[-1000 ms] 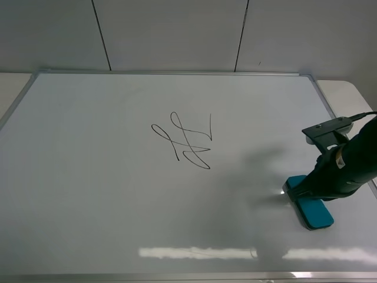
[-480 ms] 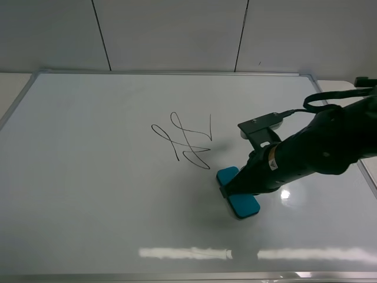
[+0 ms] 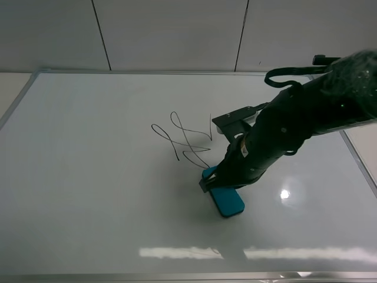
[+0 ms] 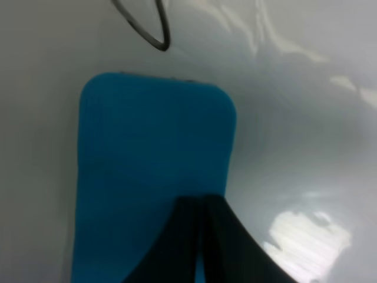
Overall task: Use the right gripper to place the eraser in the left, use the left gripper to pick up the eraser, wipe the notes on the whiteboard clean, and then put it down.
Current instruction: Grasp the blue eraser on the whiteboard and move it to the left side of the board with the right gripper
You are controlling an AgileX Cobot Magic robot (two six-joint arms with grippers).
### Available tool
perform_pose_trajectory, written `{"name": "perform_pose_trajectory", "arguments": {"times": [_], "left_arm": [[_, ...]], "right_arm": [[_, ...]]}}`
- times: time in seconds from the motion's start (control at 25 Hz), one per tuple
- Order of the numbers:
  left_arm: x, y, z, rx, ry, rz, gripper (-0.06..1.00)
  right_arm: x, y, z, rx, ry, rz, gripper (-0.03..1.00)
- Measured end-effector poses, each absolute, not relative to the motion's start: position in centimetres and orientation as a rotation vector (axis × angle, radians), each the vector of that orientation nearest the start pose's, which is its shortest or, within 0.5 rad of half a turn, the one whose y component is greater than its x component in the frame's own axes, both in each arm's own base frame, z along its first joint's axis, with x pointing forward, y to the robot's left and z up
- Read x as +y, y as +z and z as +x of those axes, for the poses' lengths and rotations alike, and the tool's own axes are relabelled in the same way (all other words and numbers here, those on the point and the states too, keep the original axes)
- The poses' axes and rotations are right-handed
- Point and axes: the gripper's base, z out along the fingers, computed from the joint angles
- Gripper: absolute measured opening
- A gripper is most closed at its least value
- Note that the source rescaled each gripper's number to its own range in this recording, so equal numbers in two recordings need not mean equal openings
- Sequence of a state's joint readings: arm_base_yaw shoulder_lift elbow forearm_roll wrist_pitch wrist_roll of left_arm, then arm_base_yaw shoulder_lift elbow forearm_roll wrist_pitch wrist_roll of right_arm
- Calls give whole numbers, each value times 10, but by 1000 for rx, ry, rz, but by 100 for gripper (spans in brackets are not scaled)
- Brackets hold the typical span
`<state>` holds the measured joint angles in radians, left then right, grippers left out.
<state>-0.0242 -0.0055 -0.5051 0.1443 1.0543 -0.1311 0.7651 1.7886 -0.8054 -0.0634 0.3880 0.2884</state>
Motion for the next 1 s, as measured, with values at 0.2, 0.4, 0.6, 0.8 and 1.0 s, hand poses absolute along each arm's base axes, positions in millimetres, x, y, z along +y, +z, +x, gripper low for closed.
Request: {"name": "perform_pose_trajectory", "arguments": {"times": [0.2, 0.4, 0.6, 0.8, 1.0], "left_arm": [[12, 280, -6, 2016, 74, -115, 100], [12, 280, -6, 2016, 74, -115, 100], [12, 280, -6, 2016, 74, -115, 100], [12, 280, -6, 2016, 74, -115, 100], [12, 280, -6, 2016, 74, -115, 100]], "right_arm": [[223, 121, 214, 2755, 183, -809, 0], [246, 118, 211, 2736, 199, -871, 0], [266, 119, 211, 2727, 229, -879, 0], [291, 119, 211, 2726, 234, -916, 0], [319, 118, 209, 2711, 270, -914, 0]]}}
